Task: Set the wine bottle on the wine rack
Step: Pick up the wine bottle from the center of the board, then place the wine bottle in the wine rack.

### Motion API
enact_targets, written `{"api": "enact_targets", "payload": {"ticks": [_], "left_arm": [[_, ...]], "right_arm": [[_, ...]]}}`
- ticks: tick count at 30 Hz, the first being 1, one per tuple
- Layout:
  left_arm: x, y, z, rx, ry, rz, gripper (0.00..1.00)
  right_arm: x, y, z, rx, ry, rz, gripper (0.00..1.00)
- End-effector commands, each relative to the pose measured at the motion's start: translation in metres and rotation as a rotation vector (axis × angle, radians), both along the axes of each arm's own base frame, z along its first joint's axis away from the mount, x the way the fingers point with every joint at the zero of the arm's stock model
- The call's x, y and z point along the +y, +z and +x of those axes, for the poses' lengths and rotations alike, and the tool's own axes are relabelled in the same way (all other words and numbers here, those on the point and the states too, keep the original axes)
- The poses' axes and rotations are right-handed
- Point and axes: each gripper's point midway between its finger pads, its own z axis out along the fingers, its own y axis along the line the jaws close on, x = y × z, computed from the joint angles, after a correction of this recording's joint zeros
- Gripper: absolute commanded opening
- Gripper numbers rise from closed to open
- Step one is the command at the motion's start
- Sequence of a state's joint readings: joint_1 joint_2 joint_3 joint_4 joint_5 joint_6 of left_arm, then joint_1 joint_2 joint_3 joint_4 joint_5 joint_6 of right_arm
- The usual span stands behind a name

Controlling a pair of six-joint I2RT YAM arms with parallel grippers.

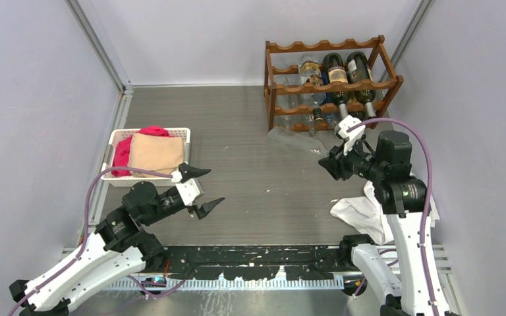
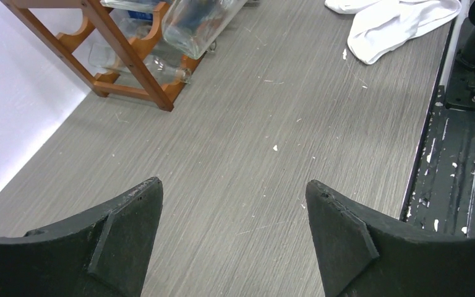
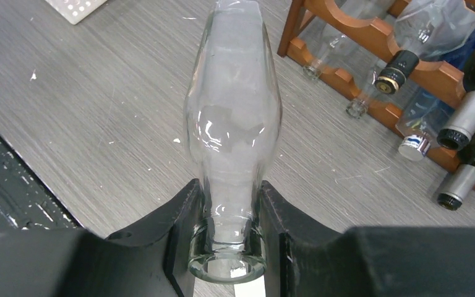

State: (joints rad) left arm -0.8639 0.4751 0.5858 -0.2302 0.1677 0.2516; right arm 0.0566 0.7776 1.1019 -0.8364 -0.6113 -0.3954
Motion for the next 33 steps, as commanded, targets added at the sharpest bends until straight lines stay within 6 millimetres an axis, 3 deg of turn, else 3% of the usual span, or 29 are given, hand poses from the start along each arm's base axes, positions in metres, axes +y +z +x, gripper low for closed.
{"api": "enact_targets", "payload": {"ticks": [1,10,22,33], "left_arm": [[0.006,0.002,0.001,-0.022,0.016,0.018,0.85],[0.006,-0.005,0.001,-0.012,0.008,0.056,0.85],[0.006,-0.007,0.003,-0.012,0.017,0.067,0.85],[0.006,-0.012,0.009,-0.006,0.041,0.088,0.85]], "right_arm": [[-0.004,0.031,0.017,-0.157,-0.074,0.064,0.01],[-0.014,0.039,0.044,-0.249,-0.19,0.116,0.01],[-0.017,0.032,0.081,-0.307,-0.26,0.199,0.01],[-0.018,0.036,0.1,-0.375,-0.283,0.245,0.01]]}}
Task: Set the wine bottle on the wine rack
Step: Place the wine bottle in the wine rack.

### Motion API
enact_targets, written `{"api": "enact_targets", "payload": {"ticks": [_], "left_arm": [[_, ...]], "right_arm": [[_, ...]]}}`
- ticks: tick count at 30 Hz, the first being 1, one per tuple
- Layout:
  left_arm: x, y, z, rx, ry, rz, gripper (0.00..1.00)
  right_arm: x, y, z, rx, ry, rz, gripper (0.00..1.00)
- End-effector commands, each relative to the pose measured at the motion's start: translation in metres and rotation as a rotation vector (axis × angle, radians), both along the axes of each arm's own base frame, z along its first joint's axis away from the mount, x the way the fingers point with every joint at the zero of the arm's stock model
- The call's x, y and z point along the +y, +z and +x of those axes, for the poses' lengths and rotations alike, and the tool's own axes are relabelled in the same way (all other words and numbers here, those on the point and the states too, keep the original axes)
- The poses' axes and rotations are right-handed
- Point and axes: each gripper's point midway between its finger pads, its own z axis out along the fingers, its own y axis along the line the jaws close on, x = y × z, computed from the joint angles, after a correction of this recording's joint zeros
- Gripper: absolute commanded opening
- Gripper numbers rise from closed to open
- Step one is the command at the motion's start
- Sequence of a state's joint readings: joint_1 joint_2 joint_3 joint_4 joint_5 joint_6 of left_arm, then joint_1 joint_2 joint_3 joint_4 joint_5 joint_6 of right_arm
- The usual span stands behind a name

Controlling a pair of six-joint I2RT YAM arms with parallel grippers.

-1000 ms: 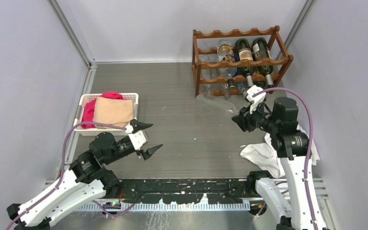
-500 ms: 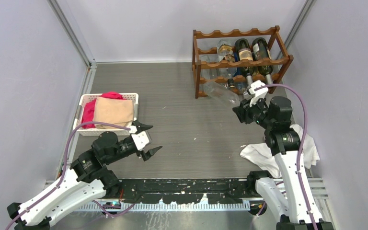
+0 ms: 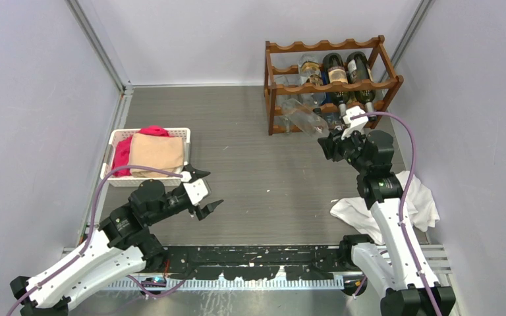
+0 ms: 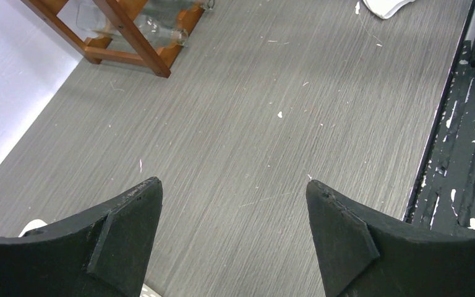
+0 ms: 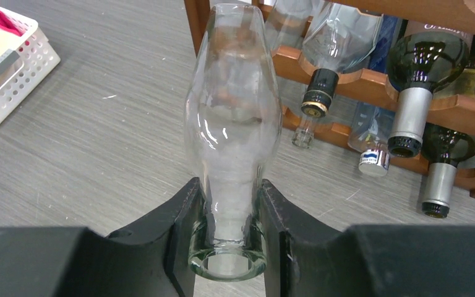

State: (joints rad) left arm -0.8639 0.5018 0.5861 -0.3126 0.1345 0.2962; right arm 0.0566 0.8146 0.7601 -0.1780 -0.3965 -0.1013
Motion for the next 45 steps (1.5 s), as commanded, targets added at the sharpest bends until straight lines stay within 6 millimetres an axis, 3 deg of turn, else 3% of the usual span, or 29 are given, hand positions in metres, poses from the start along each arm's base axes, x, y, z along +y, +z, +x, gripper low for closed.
{"api": "enact_targets", "payload": {"ticks": [1,9,18,32,45], "left_arm": [[-0.001,0.013,0.005,-0.035,0.014,-0.021,0.85],[-0.005,0.008,0.01,-0.025,0.017,-0.008,0.86],[-0.011,0.013,0.018,-0.008,0.037,-0.006,0.86],[-0.037,0.009,0.052,-0.004,0.049,-0.019,0.86],[-0.061,0.022,0.096,0.003,0.036,-0.12,0.86]], "right_arm": [[0.0,0.066,0.015,-0.256,-0.016,0.04,0.01],[0.005,0.061,0.026,-0.295,-0.029,0.101,0.01],[0.019,0.041,0.044,-0.317,-0.038,0.105,0.01],[0.017,0.032,0.073,-0.357,-0.14,0.161,0.01],[0.026,0.029,0.08,-0.429,-0.134,0.109,0.01]]}}
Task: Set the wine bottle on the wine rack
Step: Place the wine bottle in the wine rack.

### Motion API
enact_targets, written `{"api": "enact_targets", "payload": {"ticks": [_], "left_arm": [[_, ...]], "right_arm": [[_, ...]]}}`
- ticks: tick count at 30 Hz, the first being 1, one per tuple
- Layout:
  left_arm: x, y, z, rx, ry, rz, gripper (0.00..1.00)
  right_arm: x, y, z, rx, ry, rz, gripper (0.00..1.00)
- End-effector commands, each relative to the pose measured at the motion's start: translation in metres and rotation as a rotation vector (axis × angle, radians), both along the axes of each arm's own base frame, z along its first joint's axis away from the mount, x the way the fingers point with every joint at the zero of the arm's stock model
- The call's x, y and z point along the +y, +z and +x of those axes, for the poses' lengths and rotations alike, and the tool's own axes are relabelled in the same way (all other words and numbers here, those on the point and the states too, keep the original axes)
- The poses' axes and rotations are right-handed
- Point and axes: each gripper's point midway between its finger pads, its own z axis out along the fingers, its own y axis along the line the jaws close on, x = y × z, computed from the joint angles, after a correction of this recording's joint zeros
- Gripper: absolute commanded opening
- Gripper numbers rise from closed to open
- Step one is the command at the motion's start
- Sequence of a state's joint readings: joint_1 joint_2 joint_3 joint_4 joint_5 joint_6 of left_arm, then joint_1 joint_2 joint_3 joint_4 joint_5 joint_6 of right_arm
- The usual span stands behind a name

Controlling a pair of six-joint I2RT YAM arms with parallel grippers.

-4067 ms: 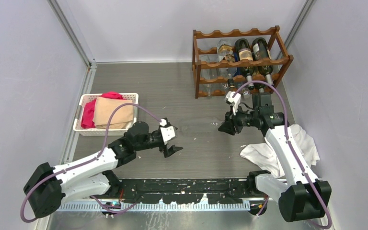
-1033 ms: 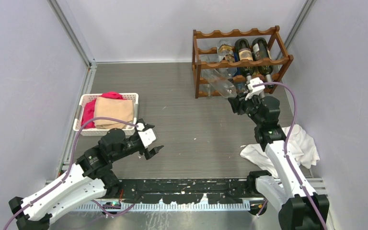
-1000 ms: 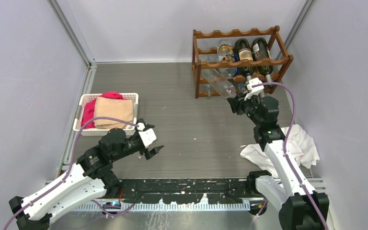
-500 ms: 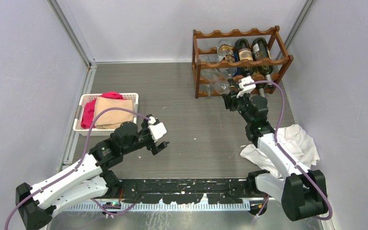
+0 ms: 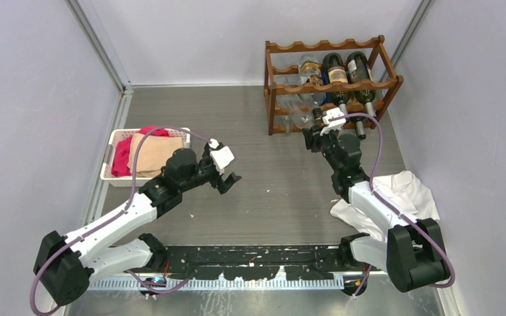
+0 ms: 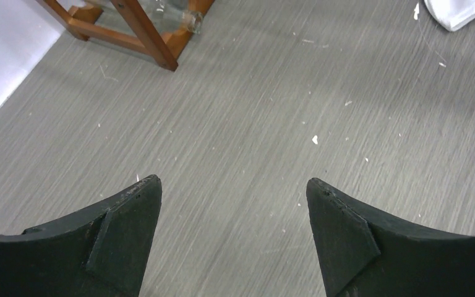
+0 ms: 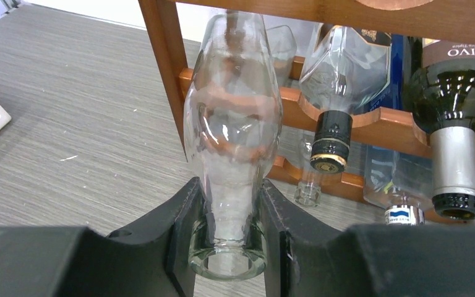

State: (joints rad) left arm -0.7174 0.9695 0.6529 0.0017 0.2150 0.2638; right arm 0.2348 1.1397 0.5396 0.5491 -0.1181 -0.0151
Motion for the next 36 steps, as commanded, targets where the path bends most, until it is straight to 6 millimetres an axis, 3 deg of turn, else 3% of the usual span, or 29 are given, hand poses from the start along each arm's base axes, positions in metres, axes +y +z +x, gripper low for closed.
{"api": "enact_targets", "payload": {"ticks": [1,5,12,23,29,36], "left_arm": [[-0.022,0.054,0.019,-0.112,-0.031,-0.16,0.86],[-0.03,0.059,0.037,-0.126,0.004,-0.198,0.86],[-0.042,0.063,0.063,-0.072,0.069,-0.226,0.86],[-0.037,0.065,0.078,0.022,0.154,-0.246,0.86],[-0.037,0.064,0.086,0.052,0.173,-0.265,0.86],[-0.031,0.059,0.097,0.1,0.205,-0.281,0.86]], "right_arm": [[-0.005,0.075,0.009,-0.281,-0.038,0.029,0.01],[-0.004,0.081,0.012,-0.308,-0.041,0.029,0.01],[-0.003,0.075,0.027,-0.305,-0.108,0.035,0.01],[0.019,0.093,0.058,-0.335,-0.161,0.043,0.01],[0.029,0.092,0.07,-0.343,-0.172,0.023,0.01],[0.043,0.082,0.07,-0.355,-0.179,0.021,0.01]]}}
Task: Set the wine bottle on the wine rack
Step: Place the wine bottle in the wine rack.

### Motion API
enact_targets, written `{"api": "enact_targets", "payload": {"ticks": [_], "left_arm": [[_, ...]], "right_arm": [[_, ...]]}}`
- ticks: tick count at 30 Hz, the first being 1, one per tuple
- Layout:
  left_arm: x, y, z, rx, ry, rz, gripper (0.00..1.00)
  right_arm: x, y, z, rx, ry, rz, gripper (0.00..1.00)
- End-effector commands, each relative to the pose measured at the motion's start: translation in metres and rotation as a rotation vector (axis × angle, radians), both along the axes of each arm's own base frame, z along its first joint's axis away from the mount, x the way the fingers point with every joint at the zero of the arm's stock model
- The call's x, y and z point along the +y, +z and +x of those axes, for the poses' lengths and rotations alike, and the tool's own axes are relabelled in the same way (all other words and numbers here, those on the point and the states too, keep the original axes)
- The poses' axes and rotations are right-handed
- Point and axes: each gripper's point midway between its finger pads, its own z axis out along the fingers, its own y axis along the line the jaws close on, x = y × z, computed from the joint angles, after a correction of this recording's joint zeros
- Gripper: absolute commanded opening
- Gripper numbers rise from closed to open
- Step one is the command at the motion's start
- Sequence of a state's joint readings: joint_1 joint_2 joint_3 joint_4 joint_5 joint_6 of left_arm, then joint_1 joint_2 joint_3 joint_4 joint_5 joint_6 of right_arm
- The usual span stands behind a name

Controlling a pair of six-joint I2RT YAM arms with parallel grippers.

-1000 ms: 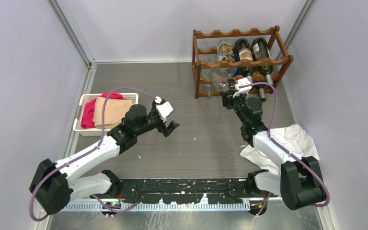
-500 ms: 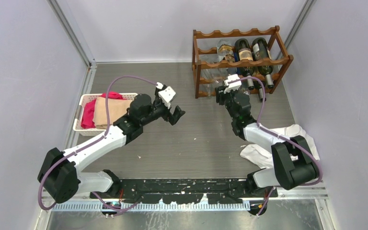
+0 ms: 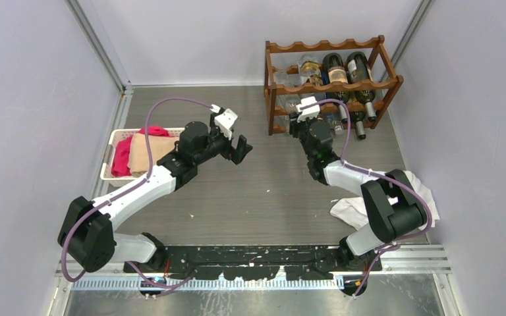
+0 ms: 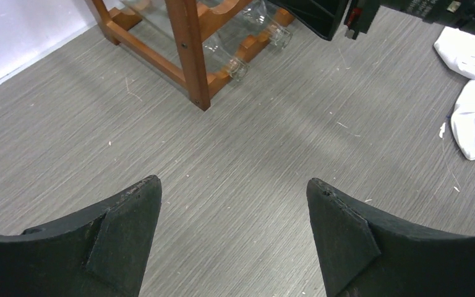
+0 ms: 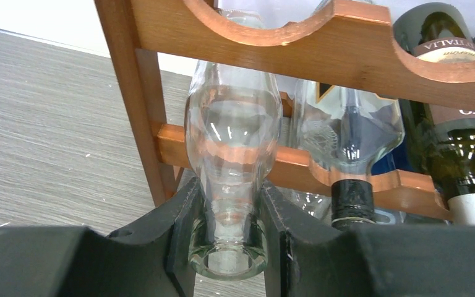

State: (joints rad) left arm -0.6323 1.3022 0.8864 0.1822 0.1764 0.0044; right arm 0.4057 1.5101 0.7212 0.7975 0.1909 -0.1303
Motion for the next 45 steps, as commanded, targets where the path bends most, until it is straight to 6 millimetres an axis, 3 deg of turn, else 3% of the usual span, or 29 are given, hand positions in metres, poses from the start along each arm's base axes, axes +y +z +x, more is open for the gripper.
{"api": "enact_targets", "payload": {"ticks": [1,5,18,25,30,37,45], "left_arm": [[0.0,0.029,0.014,-0.023,0.027,-0.077,0.86],[0.004,0.026,0.025,-0.008,0.039,-0.078,0.86],[0.007,0.021,0.048,0.043,0.012,-0.092,0.86],[0.01,0.019,0.065,0.07,0.011,-0.11,0.86],[0.018,0.016,0.076,0.107,0.032,-0.123,0.86],[0.019,0.012,0.095,0.145,0.033,-0.133,0.85],[0.019,0.005,0.11,0.183,0.042,-0.161,0.85]], "right_arm": [[0.007,0.086,0.003,-0.281,-0.025,0.098,0.01],[0.009,0.085,0.004,-0.307,-0.038,0.09,0.01],[0.005,0.056,0.002,-0.32,-0.059,0.064,0.01],[0.002,0.061,0.016,-0.349,-0.115,0.087,0.01],[0.009,0.056,0.016,-0.362,-0.084,0.083,0.01],[0.014,0.064,0.017,-0.395,-0.084,0.104,0.01],[0.011,0.06,0.023,-0.387,-0.115,0.108,0.01]]}}
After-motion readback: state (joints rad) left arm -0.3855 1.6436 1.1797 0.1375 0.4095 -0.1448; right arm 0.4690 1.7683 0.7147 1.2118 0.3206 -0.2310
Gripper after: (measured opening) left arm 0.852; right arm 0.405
